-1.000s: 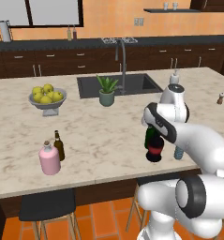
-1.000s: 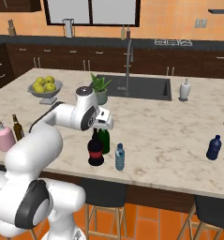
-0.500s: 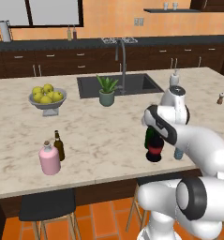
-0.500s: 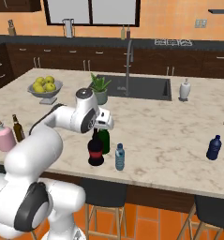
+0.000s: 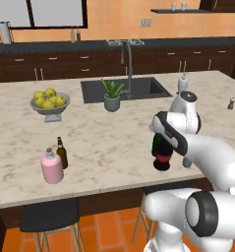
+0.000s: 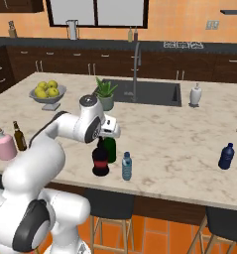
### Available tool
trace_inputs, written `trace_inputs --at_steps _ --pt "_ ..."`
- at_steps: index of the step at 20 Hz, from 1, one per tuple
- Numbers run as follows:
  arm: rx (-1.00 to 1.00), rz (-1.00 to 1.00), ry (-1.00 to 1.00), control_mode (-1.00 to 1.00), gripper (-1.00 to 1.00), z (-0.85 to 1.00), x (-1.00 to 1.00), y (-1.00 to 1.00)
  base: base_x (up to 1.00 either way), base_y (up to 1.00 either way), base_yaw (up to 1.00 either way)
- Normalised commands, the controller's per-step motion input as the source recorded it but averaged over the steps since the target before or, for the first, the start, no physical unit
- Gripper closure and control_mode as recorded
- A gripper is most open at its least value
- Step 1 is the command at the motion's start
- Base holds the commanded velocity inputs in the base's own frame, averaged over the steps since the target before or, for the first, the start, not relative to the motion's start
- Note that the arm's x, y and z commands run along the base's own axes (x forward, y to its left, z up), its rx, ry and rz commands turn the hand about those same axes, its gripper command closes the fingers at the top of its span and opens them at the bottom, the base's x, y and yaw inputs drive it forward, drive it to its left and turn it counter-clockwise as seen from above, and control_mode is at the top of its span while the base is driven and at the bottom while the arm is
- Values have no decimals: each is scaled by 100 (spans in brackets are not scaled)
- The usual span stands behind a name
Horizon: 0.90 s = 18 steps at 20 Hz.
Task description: Move the plastic bottles in the middle to the plastics group, and the glass bottles in the middle to the glass group.
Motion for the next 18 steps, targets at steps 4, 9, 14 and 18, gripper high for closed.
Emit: trace_inputs --at_steps 4,9,14,18 --pt "15 -8 -1 -100 100 18 -56 0 0 0 0" --pt "18 -4 0 -100 100 27 -74 1 0 0 0" --pt "6 0 0 -100 100 24 -68 11 0 0 0" --pt "1 0 -5 -100 100 19 -50 59 0 0 0"
